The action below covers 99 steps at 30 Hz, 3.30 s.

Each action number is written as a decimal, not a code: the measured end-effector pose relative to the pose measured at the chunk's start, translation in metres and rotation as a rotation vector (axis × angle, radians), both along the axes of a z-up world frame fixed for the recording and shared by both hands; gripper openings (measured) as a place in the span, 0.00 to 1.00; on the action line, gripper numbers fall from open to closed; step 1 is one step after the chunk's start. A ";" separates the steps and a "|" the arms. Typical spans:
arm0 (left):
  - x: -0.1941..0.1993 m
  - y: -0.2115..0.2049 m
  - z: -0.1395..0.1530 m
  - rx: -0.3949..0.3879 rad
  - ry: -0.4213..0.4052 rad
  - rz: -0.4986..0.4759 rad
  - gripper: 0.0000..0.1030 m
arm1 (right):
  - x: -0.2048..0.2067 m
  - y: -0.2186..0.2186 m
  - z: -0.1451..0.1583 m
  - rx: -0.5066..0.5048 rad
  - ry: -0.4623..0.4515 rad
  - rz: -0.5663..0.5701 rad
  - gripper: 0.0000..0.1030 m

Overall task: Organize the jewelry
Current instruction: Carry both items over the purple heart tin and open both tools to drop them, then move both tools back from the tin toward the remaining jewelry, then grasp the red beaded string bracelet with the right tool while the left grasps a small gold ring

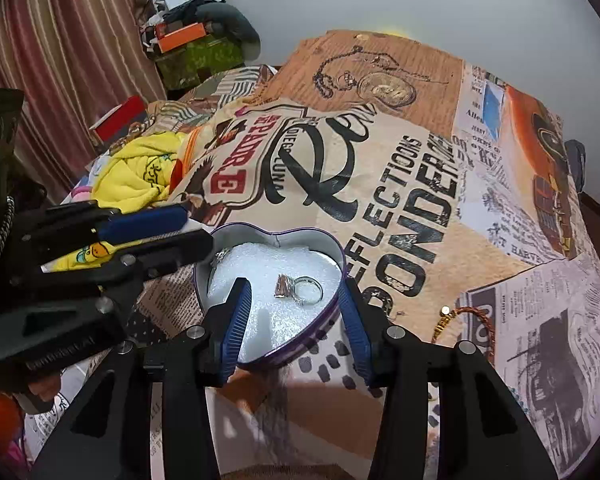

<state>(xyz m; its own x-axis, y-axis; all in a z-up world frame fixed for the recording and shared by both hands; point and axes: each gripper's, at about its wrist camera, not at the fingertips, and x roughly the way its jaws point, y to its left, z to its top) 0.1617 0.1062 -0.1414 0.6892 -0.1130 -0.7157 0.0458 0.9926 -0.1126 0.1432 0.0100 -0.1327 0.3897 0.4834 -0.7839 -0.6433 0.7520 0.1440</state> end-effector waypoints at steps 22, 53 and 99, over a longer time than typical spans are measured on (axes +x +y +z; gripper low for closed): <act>-0.025 -0.052 0.023 0.032 -0.007 -0.006 0.45 | -0.022 -0.089 0.026 0.039 -0.061 -0.163 0.41; 0.036 -0.166 -0.062 -0.015 0.217 -0.213 0.38 | 0.010 -0.196 -0.043 -0.032 0.122 -0.300 0.41; 0.051 -0.175 -0.070 0.022 0.236 -0.222 0.31 | 0.016 -0.174 -0.043 -0.034 0.110 -0.185 0.07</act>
<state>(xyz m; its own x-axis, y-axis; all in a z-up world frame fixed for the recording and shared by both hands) 0.2126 -0.0683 -0.2111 0.4640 -0.2247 -0.8569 0.2371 0.9635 -0.1242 0.1597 -0.1637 -0.1757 0.3808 0.3838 -0.8413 -0.4758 0.8614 0.1776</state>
